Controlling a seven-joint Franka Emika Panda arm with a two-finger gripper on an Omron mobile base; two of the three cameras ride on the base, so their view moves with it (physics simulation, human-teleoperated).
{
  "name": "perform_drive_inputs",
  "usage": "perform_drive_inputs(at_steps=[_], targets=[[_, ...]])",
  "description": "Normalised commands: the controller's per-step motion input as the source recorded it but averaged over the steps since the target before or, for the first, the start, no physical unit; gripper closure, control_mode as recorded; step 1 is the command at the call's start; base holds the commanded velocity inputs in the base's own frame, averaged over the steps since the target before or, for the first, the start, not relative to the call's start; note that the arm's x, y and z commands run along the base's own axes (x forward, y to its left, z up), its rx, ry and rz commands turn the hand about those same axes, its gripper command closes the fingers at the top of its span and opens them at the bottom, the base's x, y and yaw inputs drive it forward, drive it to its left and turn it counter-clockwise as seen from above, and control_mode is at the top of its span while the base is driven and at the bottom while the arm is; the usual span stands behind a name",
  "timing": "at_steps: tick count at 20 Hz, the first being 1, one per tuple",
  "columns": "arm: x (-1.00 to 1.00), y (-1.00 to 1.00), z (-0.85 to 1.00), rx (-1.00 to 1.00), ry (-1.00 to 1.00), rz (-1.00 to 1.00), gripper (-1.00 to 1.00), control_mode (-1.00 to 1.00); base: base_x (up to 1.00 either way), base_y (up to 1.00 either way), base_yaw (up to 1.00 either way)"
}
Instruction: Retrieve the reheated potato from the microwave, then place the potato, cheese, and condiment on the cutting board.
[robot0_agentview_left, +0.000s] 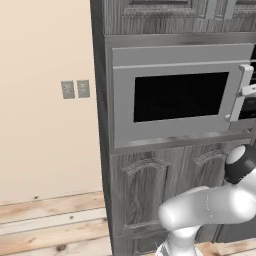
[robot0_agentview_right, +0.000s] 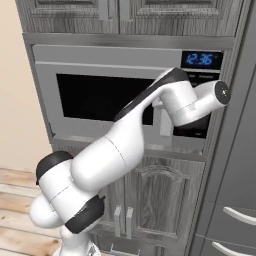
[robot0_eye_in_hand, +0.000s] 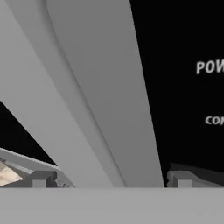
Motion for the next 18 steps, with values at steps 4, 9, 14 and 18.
perform_drive_inputs(at_steps=[4, 9, 14, 18], targets=[[0.02, 0.32, 0.00, 0.00, -0.15, 0.00, -1.00, -1.00, 0.00, 0.00, 0.00], [0.23, 0.43, 0.00, 0.00, -0.05, -0.01, -1.00, -1.00, 0.00, 0.00, 0.00], [0.60, 0.30, -0.01, 0.00, -0.02, 0.00, -1.00, -1.00, 0.00, 0.00, 0.00], [0.61, 0.28, -0.04, 0.00, -0.01, 0.00, -1.00, -1.00, 0.00, 0.00, 0.00]])
